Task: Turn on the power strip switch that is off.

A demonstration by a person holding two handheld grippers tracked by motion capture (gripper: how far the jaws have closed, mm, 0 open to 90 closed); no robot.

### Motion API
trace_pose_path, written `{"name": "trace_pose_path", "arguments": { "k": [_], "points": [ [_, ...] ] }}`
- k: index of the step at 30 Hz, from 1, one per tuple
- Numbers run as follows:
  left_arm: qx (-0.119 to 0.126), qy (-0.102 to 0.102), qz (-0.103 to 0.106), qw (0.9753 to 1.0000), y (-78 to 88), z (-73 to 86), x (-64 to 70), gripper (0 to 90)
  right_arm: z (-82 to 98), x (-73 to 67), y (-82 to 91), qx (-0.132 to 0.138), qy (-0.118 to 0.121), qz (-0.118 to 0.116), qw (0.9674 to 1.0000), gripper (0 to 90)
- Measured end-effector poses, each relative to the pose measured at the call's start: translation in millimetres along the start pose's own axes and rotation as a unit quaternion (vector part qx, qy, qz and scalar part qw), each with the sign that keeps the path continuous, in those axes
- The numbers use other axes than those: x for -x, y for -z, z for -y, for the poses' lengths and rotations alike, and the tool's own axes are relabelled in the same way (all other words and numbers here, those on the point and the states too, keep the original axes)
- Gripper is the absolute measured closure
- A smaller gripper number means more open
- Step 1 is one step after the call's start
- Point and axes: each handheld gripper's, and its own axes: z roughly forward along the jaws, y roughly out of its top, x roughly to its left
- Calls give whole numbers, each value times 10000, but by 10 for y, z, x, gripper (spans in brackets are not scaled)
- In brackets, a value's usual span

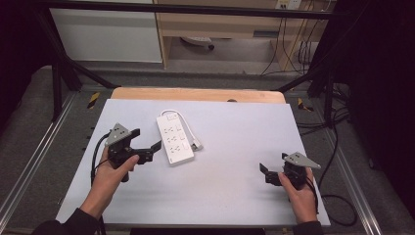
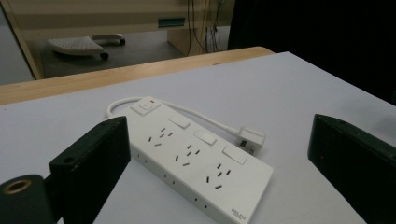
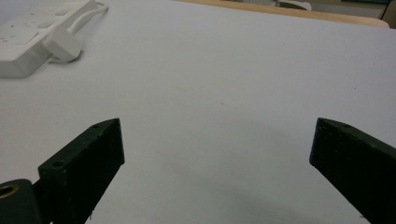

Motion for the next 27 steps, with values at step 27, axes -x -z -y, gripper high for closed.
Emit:
{"name": "trace_pose_path", "arguments": {
  "k": [27],
  "points": [
    [-172,214,23,9996,-423,58,-91,82,13,-1,-55,-112,1,-56,9999,33]
  ]
}}
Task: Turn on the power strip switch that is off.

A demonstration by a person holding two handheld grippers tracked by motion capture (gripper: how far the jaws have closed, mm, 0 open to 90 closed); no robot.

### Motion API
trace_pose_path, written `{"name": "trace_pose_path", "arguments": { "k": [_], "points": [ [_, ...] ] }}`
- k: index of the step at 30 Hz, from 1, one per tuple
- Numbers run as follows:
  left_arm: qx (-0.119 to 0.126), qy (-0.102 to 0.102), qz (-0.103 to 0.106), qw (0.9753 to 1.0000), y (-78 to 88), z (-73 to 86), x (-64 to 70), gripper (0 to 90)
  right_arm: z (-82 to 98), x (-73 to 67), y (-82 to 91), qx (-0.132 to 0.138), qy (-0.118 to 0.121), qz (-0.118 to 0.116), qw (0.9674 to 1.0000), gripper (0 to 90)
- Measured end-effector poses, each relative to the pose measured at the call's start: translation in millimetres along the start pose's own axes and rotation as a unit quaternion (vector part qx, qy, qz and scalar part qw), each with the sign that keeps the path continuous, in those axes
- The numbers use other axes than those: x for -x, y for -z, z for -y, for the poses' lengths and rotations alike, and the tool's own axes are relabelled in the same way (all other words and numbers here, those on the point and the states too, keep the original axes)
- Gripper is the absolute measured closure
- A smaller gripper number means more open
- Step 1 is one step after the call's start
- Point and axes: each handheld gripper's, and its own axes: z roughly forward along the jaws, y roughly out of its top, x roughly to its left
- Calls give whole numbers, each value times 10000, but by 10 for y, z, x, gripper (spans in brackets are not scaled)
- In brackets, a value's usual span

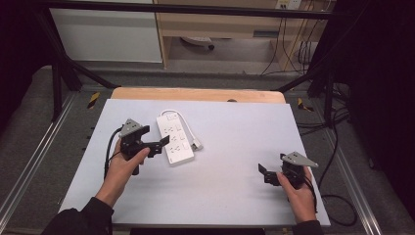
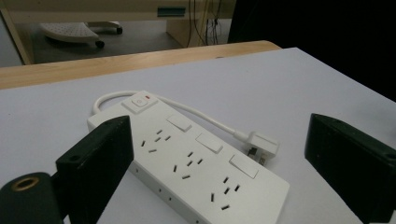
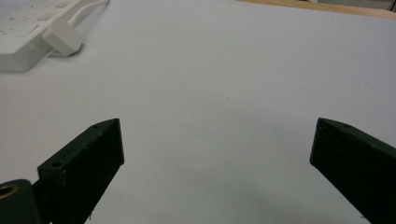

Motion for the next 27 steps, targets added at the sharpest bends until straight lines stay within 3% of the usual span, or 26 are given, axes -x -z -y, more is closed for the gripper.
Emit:
{"name": "trace_pose_path", "arguments": {
  "k": [17,27],
  "points": [
    [-331,-262,58,9991,-182,-78,87,148,-6,4,3,10,-16,-11,10000,32],
    [-532,-424,78,9977,-293,-72,124,247,-7,4,4,5,-34,-4,10000,33]
  ]
}}
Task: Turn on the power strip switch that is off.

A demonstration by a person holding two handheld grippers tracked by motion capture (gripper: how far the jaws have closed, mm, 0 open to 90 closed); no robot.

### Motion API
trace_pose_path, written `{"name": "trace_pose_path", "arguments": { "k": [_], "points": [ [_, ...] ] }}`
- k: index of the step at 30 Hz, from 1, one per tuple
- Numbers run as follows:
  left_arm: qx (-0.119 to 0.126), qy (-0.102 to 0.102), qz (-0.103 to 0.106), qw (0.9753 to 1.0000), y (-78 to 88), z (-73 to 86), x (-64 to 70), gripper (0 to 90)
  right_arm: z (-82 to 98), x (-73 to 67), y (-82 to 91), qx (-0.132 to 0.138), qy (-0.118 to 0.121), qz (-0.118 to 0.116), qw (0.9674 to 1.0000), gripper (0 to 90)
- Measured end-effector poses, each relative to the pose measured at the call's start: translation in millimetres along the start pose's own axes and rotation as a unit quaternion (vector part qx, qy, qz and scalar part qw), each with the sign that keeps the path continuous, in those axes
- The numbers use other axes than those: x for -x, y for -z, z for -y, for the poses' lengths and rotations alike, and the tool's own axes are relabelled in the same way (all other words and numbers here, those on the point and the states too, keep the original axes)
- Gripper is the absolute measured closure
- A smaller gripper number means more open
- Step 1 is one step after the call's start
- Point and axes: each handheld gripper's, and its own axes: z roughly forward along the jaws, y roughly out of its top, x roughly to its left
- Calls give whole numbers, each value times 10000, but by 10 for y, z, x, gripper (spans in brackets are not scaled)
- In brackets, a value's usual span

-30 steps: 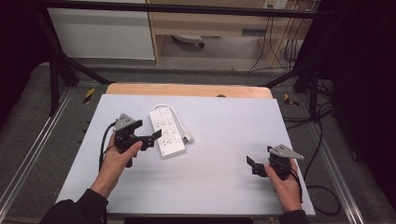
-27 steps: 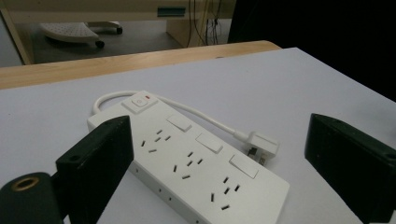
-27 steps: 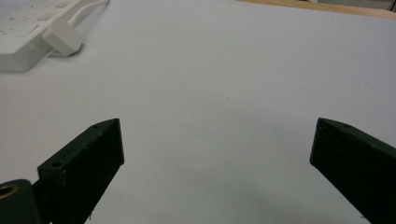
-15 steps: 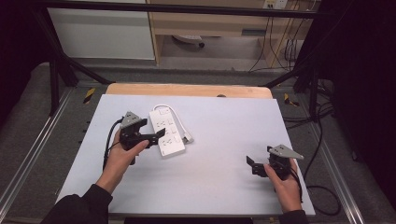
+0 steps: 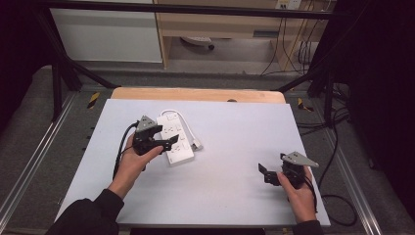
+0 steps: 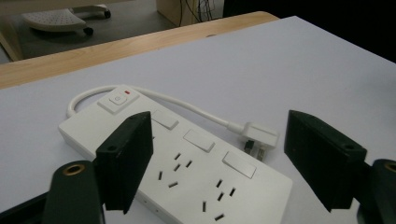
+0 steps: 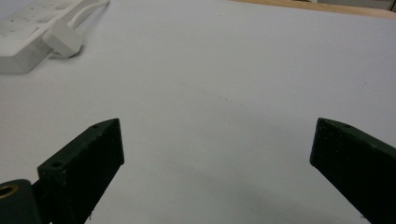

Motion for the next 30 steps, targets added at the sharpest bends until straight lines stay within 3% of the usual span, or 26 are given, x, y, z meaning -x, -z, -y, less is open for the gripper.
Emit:
{"name": "trace_pose_path", "arguments": {
  "k": [12,18,30],
  "points": [
    [-181,113,109,9997,-108,25,-24,421,0,7,9,6,-34,6,10000,33],
    [-160,210,178,9995,-137,28,-37,498,0,10,5,3,-33,19,10000,33],
    [-320,105,354,9988,-242,29,1,663,-3,13,10,26,-35,9,10000,33]
  ]
}}
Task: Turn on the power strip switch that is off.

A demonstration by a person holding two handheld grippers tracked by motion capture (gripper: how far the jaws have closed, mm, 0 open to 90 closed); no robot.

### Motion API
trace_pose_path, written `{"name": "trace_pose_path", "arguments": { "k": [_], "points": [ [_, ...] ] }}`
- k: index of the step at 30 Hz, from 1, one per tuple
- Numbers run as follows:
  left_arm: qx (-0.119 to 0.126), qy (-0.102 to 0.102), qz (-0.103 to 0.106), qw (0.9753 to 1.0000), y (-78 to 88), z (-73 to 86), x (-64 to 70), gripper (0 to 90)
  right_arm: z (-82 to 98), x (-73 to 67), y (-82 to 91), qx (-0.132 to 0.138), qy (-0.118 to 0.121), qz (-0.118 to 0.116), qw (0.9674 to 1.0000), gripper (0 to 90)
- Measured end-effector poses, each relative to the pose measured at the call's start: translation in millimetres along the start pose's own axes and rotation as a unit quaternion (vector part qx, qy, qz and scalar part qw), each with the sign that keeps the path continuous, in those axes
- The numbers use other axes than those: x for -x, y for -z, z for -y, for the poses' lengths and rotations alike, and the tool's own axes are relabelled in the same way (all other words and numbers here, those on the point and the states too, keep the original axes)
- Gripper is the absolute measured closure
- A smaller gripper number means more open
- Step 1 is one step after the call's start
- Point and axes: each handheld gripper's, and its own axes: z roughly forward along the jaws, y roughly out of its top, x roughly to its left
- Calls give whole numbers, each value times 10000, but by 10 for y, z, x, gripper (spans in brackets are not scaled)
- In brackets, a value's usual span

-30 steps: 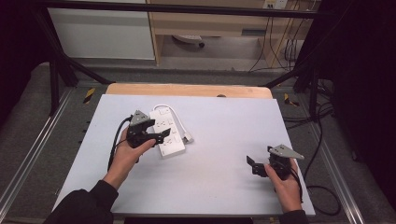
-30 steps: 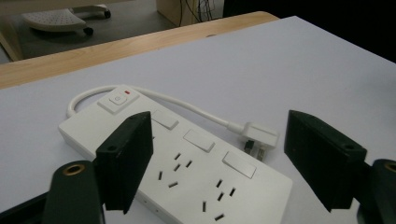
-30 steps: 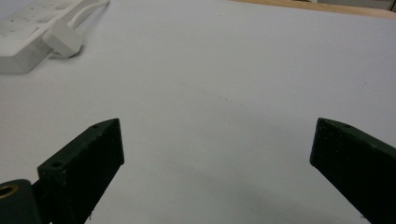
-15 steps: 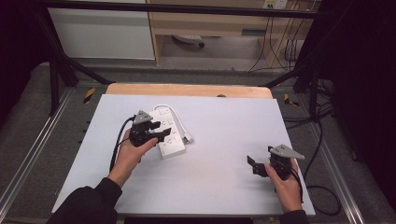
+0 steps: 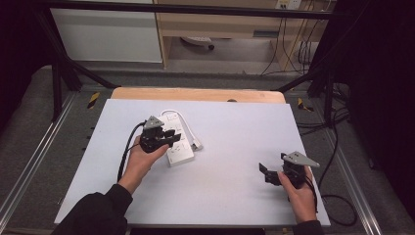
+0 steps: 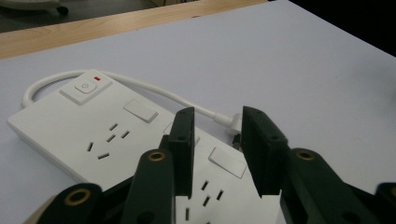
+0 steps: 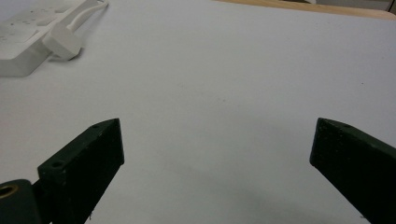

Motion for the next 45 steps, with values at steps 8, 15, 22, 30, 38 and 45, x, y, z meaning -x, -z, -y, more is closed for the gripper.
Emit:
{"name": "trace_pose_path", "arguments": {
  "k": [8,15,22,30,38,45],
  "points": [
    [-37,12,84,10000,-71,15,7,764,-1,3,2,6,-11,-3,10000,33],
    [-124,-26,144,9998,-132,27,34,819,-2,2,3,11,-10,-6,10000,33],
    [-229,-41,203,9995,-209,47,47,868,-2,6,4,5,-32,-11,10000,33],
    [-291,-46,217,9993,-244,60,58,900,-2,10,8,19,-30,-4,10000,33],
    [-324,23,256,9991,-283,76,56,900,-3,15,8,19,-26,-3,10000,33],
    [-394,0,286,9988,-329,91,74,900,-3,17,10,26,-20,-4,10000,33]
  ]
}}
